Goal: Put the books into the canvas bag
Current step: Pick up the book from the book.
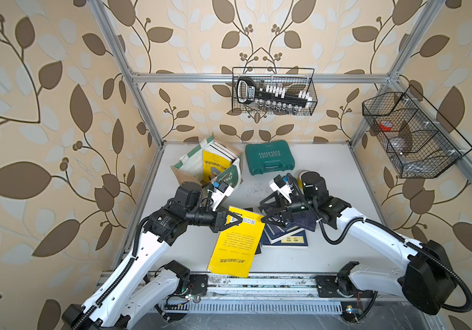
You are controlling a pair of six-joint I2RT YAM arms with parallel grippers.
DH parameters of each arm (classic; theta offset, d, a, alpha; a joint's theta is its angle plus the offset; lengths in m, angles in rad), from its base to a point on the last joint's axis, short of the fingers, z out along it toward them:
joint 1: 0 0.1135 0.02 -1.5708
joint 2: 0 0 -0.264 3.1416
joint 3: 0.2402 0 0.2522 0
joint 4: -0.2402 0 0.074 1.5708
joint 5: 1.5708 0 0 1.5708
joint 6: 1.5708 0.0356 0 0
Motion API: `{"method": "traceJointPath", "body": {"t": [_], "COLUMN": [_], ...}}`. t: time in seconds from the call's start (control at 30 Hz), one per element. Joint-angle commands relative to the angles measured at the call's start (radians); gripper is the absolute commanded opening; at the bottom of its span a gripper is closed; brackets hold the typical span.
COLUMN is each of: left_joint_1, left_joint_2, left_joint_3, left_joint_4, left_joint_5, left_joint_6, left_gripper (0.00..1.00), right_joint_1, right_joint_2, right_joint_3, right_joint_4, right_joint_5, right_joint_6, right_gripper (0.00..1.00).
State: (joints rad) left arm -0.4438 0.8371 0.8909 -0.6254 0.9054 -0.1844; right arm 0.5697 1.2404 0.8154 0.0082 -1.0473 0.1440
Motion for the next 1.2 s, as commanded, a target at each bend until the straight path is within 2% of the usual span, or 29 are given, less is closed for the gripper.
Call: {"method": "traceJointPath", "body": {"t": [0.0,0.17,0.27,0.47,0.57,0.7,0.73,0.8,0.83,0.87,0.9,0.93,1.1,1.17], "left_joint_1": [0.002,0.001,-0.001,-0.002,-0.003,-0.003,-0.003,-0.003,-0.003,-0.003,-0.003,-0.003,-0.001,0.001], "left_joint_2": [0.007,0.036,0.037,0.020,0.020,0.022,0.021,0.018,0.014,0.010,0.008,0.003,-0.007,-0.013], "left_joint_3": [0.072,0.075,0.072,0.045,0.044,0.039,0.039,0.035,0.033,0.031,0.028,0.027,0.037,0.046], "left_joint_4": [0.008,0.008,0.007,0.031,0.030,0.033,0.033,0.033,0.033,0.033,0.036,0.036,0.000,-0.023], "left_joint_5": [0.166,0.230,0.235,0.237,0.236,0.231,0.226,0.204,0.183,0.158,0.121,0.061,-0.258,-0.371], "left_joint_6": [0.098,0.116,0.122,0.106,0.107,0.107,0.107,0.106,0.102,0.099,0.091,0.077,0.025,0.013], "left_gripper": [0.08,0.08,0.09,0.09,0.09,0.10,0.12,0.25,0.40,0.57,0.91,0.99,0.99,0.99], "right_joint_1": [0.032,0.088,0.101,0.141,0.161,0.173,0.173,0.173,0.173,0.173,0.174,0.172,0.169,0.169], "right_joint_2": [-0.037,-0.024,-0.017,-0.007,0.000,0.008,0.007,0.004,-0.001,-0.002,-0.006,-0.011,-0.028,-0.032], "right_joint_3": [-0.020,0.020,0.036,0.087,0.110,0.139,0.144,0.154,0.158,0.163,0.172,0.180,0.240,0.270], "right_joint_4": [-0.056,-0.140,-0.175,-0.243,-0.249,-0.240,-0.240,-0.246,-0.247,-0.250,-0.254,-0.256,-0.272,-0.275], "right_joint_5": [-0.113,-0.083,-0.088,-0.068,-0.050,-0.025,-0.013,0.014,0.035,0.055,0.096,0.144,0.362,0.426], "right_joint_6": [-0.055,-0.098,-0.104,-0.120,-0.119,-0.103,-0.098,-0.096,-0.095,-0.092,-0.084,-0.076,-0.054,-0.053], "right_gripper": [0.98,0.98,0.92,0.55,0.43,0.20,0.18,0.17,0.16,0.14,0.11,0.10,0.00,0.00]}}
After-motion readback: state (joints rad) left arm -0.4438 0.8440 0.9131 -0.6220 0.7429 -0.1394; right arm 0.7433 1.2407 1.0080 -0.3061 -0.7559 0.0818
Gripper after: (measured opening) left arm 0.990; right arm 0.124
